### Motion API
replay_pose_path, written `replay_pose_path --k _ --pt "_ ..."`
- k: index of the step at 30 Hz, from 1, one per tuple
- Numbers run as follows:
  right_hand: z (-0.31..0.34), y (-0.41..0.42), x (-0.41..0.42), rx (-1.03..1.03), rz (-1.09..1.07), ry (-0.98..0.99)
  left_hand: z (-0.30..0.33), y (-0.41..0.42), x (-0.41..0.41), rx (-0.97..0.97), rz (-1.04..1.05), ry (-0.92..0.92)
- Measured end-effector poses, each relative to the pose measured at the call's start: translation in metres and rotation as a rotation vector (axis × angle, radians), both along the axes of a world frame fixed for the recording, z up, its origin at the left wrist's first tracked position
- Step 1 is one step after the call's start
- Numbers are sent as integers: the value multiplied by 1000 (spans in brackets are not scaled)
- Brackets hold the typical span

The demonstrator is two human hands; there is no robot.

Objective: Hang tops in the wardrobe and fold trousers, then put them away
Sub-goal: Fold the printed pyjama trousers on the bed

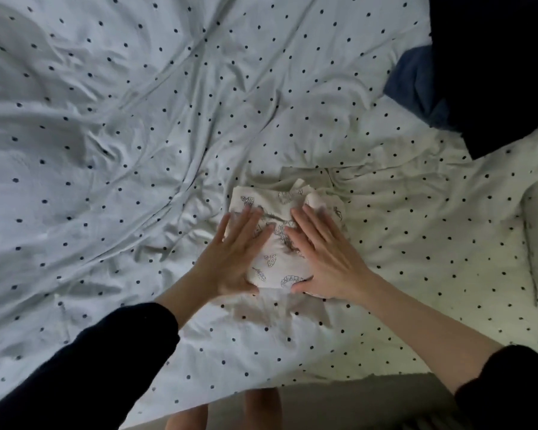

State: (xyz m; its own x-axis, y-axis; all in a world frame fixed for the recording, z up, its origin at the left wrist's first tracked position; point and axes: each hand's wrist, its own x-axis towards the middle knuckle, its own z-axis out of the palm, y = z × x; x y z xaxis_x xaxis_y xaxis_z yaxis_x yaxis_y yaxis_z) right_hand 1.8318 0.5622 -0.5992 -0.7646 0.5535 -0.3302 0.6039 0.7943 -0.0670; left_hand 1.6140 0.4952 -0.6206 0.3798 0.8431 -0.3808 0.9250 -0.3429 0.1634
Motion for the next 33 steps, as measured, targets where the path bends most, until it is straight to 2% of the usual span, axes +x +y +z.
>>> replay_pose_path --k 3,5,10,15,18,22,24,27,33 --pt "-24 8 9 -79 -2 -166 -18 5 7 -125 -2 56" --pt "-44 1 10 -102 -35 -194 -30 -1 15 -156 9 66" --pt "-70 -4 5 -115 -99 -77 -46 -3 19 -138 108 47" --pt "-50 -7 -7 -96 -127 -61 -36 -6 33 -87 166 64" --pt "-19 -10 -11 -79 -131 -59 -12 -6 29 -47 185 36" --pt "46 -4 -39 -23 -103 4 53 -2 1 23 216 31" --pt "92 2 -69 45 -43 51 99 -7 -27 178 271 29" --pt "148 10 -125 166 47 155 150 -15 -77 483 310 64" --pt "272 -31 -309 336 251 346 282 -90 -248 585 496 268"
